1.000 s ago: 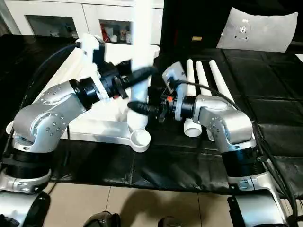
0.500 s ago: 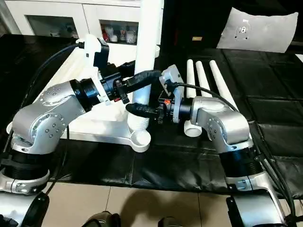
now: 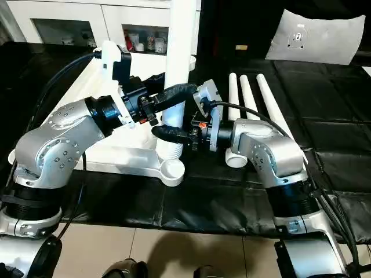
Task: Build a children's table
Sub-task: Pick table leg
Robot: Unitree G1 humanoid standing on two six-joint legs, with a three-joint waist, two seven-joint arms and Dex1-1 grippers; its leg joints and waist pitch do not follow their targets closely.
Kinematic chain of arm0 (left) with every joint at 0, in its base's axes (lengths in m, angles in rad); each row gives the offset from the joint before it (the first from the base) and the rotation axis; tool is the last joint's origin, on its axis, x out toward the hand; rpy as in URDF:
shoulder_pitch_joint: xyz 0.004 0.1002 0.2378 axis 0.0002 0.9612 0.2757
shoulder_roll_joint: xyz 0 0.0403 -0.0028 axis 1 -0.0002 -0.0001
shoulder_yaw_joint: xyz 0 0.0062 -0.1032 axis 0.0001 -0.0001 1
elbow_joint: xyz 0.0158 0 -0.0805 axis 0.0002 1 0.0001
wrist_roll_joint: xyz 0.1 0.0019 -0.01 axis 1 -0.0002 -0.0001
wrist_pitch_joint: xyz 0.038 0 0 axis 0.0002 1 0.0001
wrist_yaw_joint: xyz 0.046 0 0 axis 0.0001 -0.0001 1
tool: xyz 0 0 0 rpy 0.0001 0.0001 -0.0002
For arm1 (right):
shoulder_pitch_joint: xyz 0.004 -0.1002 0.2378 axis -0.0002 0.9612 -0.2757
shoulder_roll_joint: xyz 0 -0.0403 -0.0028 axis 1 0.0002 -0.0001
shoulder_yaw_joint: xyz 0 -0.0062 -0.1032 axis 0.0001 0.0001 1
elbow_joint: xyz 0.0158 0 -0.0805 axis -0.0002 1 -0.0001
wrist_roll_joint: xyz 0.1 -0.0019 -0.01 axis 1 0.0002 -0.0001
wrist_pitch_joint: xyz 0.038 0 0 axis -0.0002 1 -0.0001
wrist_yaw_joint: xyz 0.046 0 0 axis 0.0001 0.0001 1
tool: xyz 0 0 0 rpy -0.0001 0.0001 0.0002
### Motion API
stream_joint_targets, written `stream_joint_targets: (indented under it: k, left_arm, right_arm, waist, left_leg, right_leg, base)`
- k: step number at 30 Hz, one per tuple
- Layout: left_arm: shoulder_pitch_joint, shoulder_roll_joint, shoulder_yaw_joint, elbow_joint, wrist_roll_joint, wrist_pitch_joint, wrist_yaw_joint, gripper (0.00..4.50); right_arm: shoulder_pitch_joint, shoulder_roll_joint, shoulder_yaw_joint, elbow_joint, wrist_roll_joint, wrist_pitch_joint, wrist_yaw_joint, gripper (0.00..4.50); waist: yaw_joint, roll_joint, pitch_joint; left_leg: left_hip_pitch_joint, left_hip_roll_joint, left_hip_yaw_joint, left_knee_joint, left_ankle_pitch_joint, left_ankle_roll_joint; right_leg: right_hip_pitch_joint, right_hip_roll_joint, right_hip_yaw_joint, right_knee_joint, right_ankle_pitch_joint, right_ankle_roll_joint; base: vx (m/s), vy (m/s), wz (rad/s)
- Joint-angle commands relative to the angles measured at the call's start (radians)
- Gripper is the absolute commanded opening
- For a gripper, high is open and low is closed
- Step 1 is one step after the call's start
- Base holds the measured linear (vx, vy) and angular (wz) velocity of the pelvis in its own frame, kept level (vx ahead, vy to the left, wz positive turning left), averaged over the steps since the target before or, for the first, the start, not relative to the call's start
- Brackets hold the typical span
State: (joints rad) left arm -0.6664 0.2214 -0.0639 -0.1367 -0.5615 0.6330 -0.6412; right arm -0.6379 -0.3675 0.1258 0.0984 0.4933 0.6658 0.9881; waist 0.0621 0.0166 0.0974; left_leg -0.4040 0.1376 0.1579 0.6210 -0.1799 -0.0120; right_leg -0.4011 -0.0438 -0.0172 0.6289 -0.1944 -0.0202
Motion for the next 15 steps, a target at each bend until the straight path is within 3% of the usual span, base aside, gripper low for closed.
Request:
stream_joint_targets:
  k: [1, 3, 6, 15]
  left_arm:
    - [-0.007, -0.009, 0.011, -0.042, -0.045, 0.017, -0.014, 1.86]
    - [-0.01, -0.013, 0.016, -0.041, -0.044, 0.019, -0.005, 1.86]
    - [-0.013, -0.016, 0.026, -0.047, -0.071, 0.036, -0.014, 2.55]
    - [-0.012, -0.033, 0.032, -0.076, -0.096, 0.049, -0.006, 3.27]
  right_arm:
    - [0.008, -0.008, -0.011, 0.001, 0.006, 0.012, -0.001, 1.93]
    - [0.008, -0.007, -0.012, 0.001, 0.006, 0.012, -0.001, 1.93]
    - [0.011, -0.004, -0.01, 0.002, 0.002, 0.008, -0.005, 1.93]
    - [0.014, 0.004, -0.009, 0.012, -0.015, -0.006, -0.03, 1.93]
  waist:
    - [0.004, -0.011, -0.086]
    - [0.003, -0.01, -0.086]
    - [0.003, -0.01, -0.083]
    - [0.002, -0.01, -0.078]
  left_leg:
    - [0.024, 0.076, -0.021, -0.065, -0.093, 0.048]
    - [0.024, 0.076, -0.021, -0.065, -0.091, 0.048]
    - [0.023, 0.075, -0.022, -0.066, -0.097, 0.047]
    - [0.025, 0.076, -0.022, -0.068, -0.118, 0.042]
  right_leg:
    - [0.054, -0.095, 0.038, -0.07, -0.126, -0.246]
    - [0.054, -0.094, 0.038, -0.069, -0.124, -0.247]
    - [0.054, -0.095, 0.038, -0.07, -0.131, -0.248]
    - [0.051, -0.095, 0.039, -0.075, -0.166, -0.241]
  base:
    - [0.0, 0.0, 0.0]
    - [0.0, 0.0, 0.0]
    - [0.0, 0.0, 0.0]
    - [0.0, 0.0, 0.0]
